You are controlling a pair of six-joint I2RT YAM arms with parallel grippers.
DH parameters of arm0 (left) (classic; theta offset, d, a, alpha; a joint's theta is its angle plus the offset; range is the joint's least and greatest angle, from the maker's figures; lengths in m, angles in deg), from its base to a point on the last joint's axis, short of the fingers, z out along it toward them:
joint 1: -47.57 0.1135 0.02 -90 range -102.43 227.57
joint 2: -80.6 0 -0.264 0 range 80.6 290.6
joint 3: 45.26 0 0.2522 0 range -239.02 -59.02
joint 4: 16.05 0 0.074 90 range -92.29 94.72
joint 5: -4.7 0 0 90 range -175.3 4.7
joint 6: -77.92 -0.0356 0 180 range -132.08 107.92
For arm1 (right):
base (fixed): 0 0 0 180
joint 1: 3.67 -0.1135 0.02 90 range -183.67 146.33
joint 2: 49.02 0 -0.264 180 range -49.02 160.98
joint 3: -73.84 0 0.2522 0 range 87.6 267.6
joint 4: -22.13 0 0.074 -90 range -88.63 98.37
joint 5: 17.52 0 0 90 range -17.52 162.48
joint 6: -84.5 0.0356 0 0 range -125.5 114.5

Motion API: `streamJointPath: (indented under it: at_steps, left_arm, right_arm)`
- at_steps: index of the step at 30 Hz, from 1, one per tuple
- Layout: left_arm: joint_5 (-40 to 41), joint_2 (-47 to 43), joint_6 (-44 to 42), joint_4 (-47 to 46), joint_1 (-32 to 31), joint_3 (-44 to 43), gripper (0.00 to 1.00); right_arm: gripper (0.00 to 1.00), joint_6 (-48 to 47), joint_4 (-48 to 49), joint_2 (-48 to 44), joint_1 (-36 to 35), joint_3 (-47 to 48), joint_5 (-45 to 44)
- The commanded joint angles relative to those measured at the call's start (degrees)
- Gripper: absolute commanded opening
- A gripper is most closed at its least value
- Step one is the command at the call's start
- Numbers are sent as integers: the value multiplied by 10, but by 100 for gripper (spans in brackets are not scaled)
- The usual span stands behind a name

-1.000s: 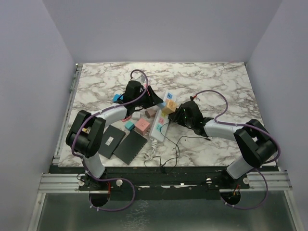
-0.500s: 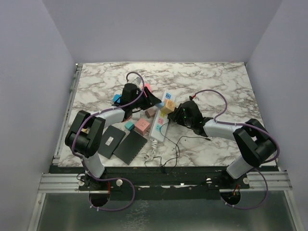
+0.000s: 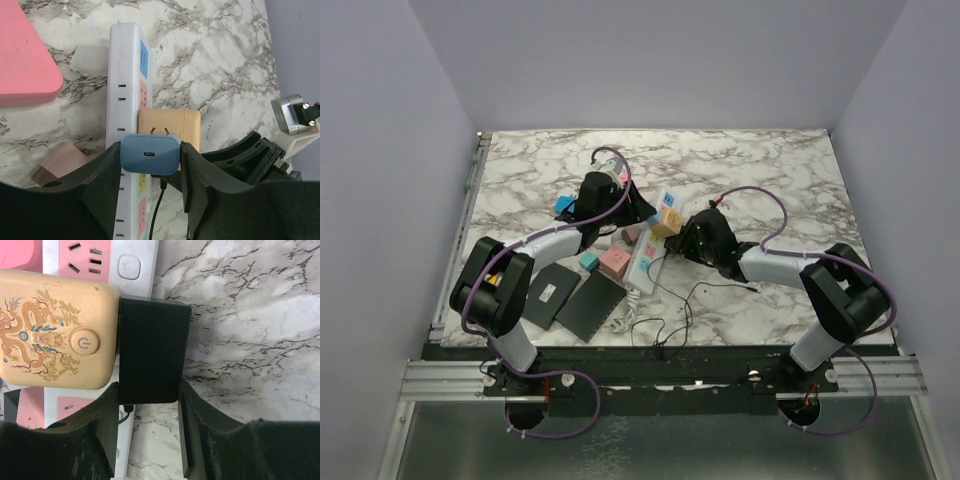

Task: Pull the plug off the socket
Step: Remove the plug from the socket.

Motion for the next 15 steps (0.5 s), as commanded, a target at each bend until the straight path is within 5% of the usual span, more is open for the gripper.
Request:
streamJointPath:
  at_steps: [1,9,15]
  left_arm:
    - [34,-9,-96,85,-25,-56,0]
    - [51,-11,-139,146,-33,-94,0]
    - [42,-2,-89,151,-14,-92,0]
  right_arm:
    - [0,-11,-101,37,-1,-1,-34]
    - [0,-13,-111,43,-2,3,-50]
    - [0,-10,-108,38,-2,-4,-51]
